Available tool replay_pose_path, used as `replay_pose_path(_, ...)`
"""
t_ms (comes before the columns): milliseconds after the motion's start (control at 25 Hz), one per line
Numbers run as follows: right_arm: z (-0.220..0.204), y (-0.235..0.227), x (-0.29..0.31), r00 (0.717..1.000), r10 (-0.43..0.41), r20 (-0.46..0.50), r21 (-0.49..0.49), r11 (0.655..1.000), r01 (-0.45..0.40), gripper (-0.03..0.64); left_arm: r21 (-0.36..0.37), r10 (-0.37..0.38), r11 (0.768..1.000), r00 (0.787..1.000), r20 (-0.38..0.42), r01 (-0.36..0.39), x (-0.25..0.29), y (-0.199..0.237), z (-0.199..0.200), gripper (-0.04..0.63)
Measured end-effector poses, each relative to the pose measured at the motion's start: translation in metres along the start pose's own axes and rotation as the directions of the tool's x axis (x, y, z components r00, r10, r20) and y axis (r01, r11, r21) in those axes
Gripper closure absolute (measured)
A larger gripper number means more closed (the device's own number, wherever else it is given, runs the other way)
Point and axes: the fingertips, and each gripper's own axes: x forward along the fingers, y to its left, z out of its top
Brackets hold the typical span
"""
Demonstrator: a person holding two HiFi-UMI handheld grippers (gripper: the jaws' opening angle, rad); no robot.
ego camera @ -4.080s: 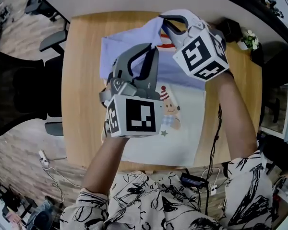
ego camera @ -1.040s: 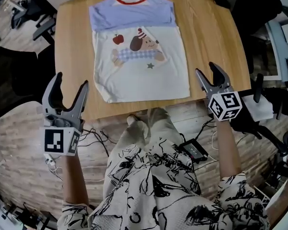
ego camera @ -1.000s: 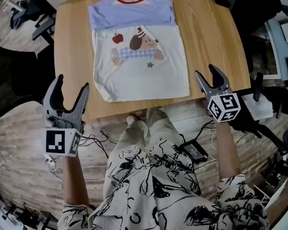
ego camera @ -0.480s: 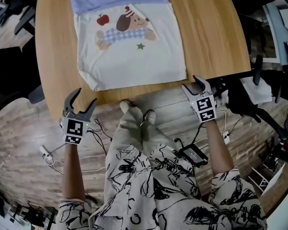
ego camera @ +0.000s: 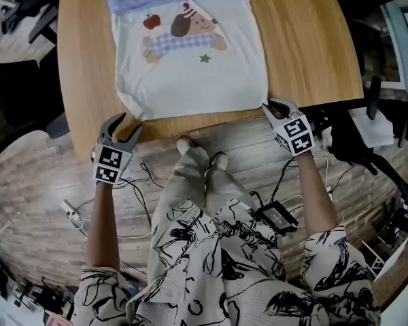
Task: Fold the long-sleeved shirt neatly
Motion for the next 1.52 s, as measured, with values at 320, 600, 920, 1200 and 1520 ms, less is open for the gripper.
replay_pose_path(320,0.007,0.001,-0.016,0.999,0.014,0.039,0.057,0.998,-0.016,0.582,0.159,-0.062,0.984,0.994,-0.093,0.077,0.017,-0.005,-0.011,0.454)
replay_pose_path(600,0.011,0.000,-0.019,0.999,0.006,0.036,0.039,0.999,-0.008,0.583,0.154,-0.080,0.983,0.992,-0.100,0.095,0.015,-0.007,-0.015,0.514)
replay_pose_path(920,0.016,-0.001,-0.021,0.999,0.008,0.034,0.042,0.999,-0.009,0.583,0.106,-0.188,0.976,0.982,-0.034,0.191,0.002,-0.004,-0.013,0.572)
replay_pose_path(1200,0.016,-0.003,-0.024,0.999,0.000,0.036,0.031,1.000,-0.001,0.583,0.195,-0.211,0.957,0.976,-0.042,0.216,-0.016,-0.004,-0.016,0.577)
replay_pose_path(1520,0.019,-0.008,-0.028,0.998,-0.029,0.053,0.050,0.998,0.026,0.583,0.371,-0.004,0.925,0.977,-0.211,0.084,-0.041,0.024,-0.052,0.580)
